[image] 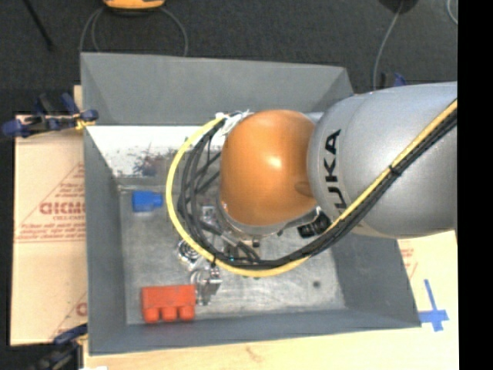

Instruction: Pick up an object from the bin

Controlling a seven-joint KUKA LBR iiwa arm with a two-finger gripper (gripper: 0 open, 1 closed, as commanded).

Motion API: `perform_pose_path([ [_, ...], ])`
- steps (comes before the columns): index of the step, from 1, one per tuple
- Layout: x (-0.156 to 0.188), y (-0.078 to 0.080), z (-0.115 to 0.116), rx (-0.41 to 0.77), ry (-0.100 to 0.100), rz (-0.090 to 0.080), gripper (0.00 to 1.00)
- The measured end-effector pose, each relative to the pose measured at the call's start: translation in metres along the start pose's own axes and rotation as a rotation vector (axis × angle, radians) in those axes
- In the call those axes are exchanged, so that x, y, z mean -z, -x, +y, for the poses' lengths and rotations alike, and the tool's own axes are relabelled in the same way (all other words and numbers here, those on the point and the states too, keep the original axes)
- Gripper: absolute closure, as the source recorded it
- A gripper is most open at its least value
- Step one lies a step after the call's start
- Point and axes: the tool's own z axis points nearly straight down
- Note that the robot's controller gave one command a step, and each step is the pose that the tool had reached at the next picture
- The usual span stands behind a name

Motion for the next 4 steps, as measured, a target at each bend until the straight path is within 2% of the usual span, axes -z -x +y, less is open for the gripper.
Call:
perform_pose_path([
  [1,-0.147,0.013,-0.078,-0.006,0.005,-0.016,0.0],
  [2,-0.146,0.01,-0.048,-0.099,0.001,-0.018,0.0],
  [4,-0.144,0.013,-0.049,-0.108,0.004,-0.012,0.0],
])
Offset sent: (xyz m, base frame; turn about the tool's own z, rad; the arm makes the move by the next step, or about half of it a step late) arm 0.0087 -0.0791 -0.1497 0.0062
